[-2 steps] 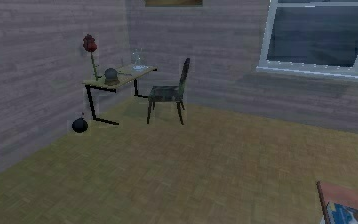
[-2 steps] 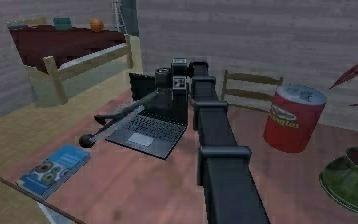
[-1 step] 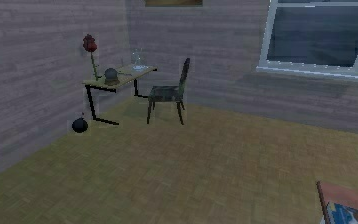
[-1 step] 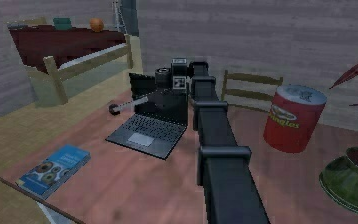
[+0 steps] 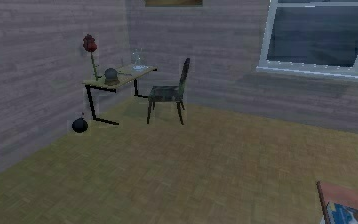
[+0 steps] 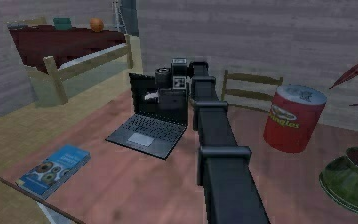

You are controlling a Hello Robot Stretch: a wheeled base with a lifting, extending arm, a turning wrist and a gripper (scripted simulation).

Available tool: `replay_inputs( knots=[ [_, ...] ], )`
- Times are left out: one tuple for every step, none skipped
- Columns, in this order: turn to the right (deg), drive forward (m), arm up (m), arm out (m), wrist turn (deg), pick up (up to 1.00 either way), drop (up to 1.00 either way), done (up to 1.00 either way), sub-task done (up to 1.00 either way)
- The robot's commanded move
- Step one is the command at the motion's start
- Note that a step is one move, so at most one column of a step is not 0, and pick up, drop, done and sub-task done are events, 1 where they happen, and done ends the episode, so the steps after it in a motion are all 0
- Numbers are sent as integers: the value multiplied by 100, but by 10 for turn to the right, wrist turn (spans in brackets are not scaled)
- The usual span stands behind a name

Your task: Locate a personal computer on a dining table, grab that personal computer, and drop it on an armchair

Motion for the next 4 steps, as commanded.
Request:
replay_inputs(
  knots=[
    [0, 0, -30, 0, 0, 0, 0, 0, 0],
    [0, 0, 0, 0, 0, 100, 0, 0, 0],
    [0, 0, 10, 0, 0, 0, 0, 0, 0],
    [0, 0, 22, 0, 0, 0, 0, 0, 0]
  ],
)
